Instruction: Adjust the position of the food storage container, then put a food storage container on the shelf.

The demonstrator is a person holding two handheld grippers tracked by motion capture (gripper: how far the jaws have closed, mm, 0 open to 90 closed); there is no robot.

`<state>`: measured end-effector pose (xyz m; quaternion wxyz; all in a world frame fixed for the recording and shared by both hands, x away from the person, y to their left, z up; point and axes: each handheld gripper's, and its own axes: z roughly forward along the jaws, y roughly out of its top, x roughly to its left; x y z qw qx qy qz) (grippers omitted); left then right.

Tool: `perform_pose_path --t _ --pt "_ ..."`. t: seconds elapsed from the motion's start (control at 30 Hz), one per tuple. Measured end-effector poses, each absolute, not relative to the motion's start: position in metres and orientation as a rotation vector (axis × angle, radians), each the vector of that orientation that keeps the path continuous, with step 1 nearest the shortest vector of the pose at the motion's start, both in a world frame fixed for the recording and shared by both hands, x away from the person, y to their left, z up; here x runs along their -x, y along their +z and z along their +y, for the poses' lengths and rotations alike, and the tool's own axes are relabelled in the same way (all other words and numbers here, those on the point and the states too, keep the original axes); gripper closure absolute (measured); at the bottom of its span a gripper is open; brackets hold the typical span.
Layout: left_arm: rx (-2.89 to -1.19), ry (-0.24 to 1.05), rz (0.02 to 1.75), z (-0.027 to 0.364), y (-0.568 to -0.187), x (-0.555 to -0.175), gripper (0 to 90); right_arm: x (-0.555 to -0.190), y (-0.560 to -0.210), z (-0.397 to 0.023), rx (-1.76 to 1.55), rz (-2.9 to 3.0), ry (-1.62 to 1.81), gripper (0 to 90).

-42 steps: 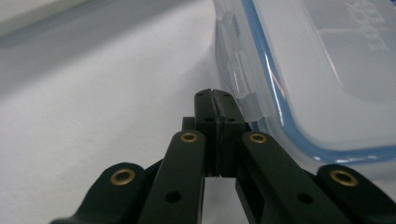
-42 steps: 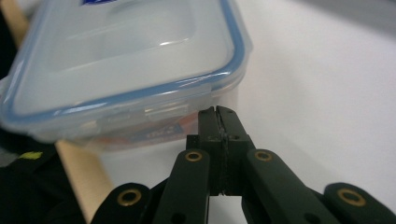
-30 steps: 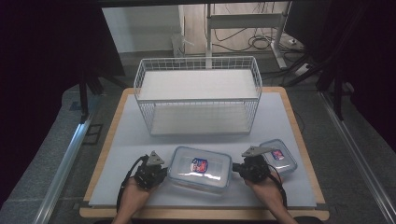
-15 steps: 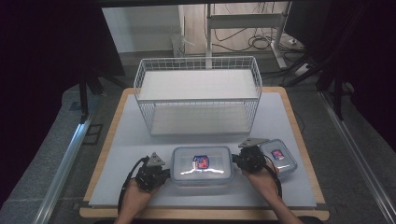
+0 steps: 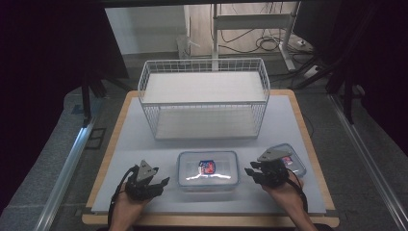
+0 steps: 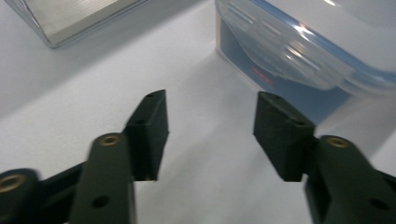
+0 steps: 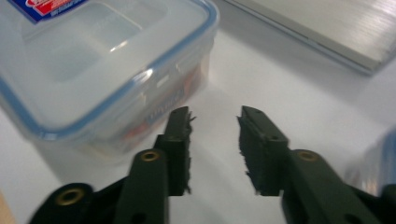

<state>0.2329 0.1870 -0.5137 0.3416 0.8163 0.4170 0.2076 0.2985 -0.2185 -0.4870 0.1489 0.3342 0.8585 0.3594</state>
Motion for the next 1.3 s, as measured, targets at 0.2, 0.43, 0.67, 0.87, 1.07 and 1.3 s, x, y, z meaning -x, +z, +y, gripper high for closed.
perform_pose_path --t 0.2,0.43,0.67,0.87,1.07,1.3 --pt "-2.101 0.526 1.105 0.191 -0.513 -0.22 25.6 -0.28 -0.485 -0.228 -0.955 2.453 1.074 48.2" --pt "-2.101 0.537 1.084 0.198 -0.521 -0.215 9.4 -0.268 -0.486 -0.236 -0.939 2.44 1.124 32.8" --pt "-2.016 0.542 1.054 0.207 -0.522 -0.218 3.3 -0.268 -0.494 -0.239 -0.953 2.457 1.156 22.0" --pt "-1.974 0.536 1.043 0.211 -0.522 -0.218 4.1 -0.269 -0.496 -0.238 -0.949 2.459 1.16 18.5" --pt "-2.033 0.526 1.066 0.207 -0.525 -0.221 4.1 -0.27 -0.496 -0.236 -0.923 2.458 1.15 13.4" --pt "-2.07 0.499 1.07 0.201 -0.525 -0.223 4.4 -0.273 -0.494 -0.237 -0.921 2.474 1.149 10.7"
